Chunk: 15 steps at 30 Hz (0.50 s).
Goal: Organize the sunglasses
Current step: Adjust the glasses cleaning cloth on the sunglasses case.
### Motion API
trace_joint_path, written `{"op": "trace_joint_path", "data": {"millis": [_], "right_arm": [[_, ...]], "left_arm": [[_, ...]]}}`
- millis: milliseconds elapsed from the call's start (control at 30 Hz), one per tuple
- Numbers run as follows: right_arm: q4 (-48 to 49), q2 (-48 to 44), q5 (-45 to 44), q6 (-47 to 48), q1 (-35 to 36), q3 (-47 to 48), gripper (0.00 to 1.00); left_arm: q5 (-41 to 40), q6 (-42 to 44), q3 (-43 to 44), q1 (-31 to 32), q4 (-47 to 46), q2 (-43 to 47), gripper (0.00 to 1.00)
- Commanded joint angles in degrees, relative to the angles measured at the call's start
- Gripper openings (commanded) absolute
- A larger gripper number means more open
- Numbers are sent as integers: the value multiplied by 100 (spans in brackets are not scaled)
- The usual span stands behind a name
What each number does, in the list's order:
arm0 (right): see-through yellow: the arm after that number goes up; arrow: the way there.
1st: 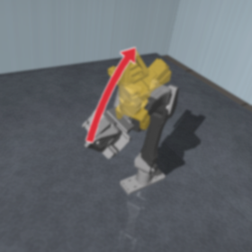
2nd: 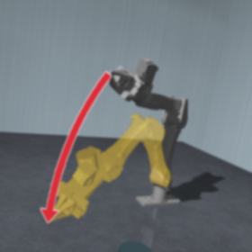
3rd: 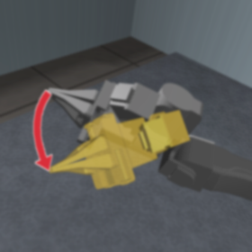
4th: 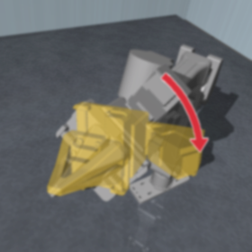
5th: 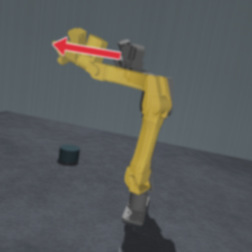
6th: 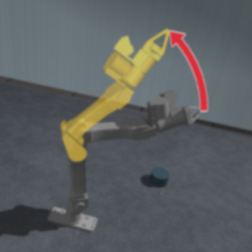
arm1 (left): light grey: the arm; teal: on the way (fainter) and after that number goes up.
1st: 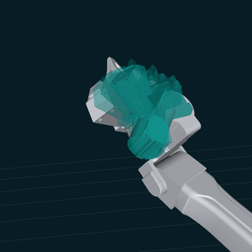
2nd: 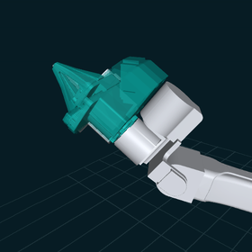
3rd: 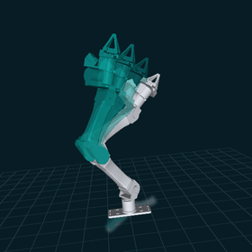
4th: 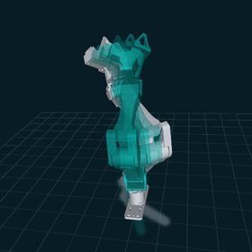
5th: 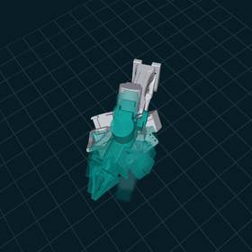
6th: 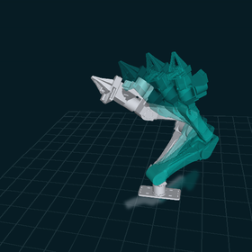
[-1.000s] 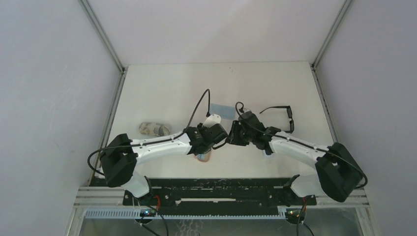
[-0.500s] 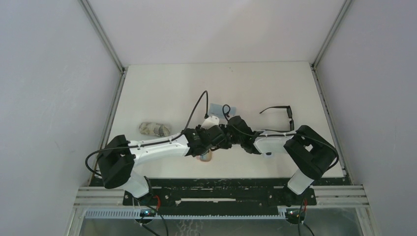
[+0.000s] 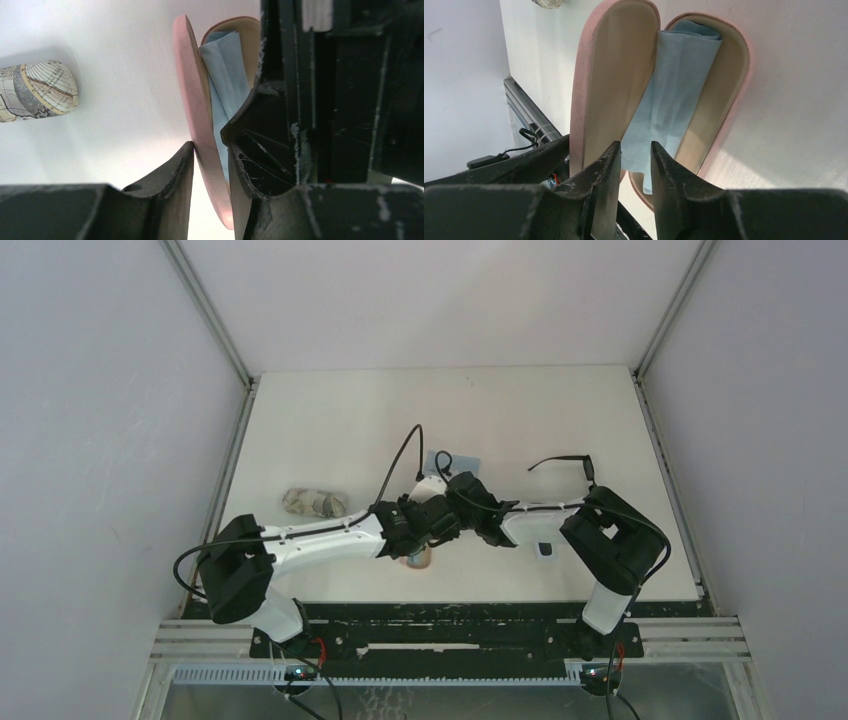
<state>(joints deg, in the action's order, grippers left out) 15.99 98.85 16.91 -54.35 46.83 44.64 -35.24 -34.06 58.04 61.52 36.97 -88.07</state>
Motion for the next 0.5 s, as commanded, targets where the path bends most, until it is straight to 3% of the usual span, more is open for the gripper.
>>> {"op": "trace_joint_path", "data": {"millis": [0, 133, 467], "right_arm": [[-223, 25, -285, 270, 123, 334, 28], [-189, 64, -252, 289, 141, 343, 26], [-448, 322, -407, 410, 230, 524, 29]], "left_arm": [[66, -109, -74, 27, -120, 177, 35], [62, -98, -65, 28, -120, 182, 35], [67, -79, -58, 27, -117, 174, 35]]}}
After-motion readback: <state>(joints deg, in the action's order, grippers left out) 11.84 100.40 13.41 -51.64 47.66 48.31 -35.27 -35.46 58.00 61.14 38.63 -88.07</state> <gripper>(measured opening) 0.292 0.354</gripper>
